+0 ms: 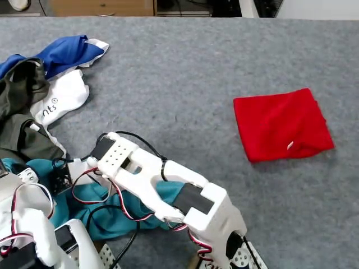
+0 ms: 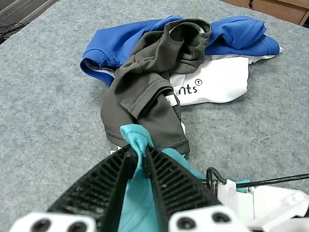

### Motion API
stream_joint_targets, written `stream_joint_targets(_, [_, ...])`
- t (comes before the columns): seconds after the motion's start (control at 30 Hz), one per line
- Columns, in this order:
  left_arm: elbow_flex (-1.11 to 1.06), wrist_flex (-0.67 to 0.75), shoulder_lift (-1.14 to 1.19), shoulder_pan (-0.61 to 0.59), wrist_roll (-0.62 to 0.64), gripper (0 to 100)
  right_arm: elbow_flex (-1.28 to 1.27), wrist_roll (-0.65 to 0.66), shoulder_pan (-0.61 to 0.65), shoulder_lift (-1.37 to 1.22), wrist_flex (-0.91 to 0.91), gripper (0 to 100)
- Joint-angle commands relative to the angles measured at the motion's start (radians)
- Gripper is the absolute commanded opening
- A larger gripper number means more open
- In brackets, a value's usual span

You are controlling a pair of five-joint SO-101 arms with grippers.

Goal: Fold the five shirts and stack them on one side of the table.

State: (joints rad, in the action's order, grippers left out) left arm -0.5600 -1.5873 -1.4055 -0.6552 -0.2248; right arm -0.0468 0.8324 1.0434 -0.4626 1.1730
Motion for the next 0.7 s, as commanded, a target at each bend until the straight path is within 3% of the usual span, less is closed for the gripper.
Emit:
stream_joint_targets(0.0, [-0.003, 0.014, 0.002, -0.012, -0.005, 2, 0.031, -0.006, -0.027, 0.062, 0.038, 1.0])
stream_joint_targets(0.43, [-0.041, 0.017, 0.002, -0.012, -0.005, 2, 0.025, -0.012, -0.03, 0.269, 0.126, 0.5])
stream_joint_targets(0.67, [-0.04, 0.015, 0.002, -0.012, -0.005, 2, 0.025, -0.012, -0.111, 0.403, 0.178, 0.5])
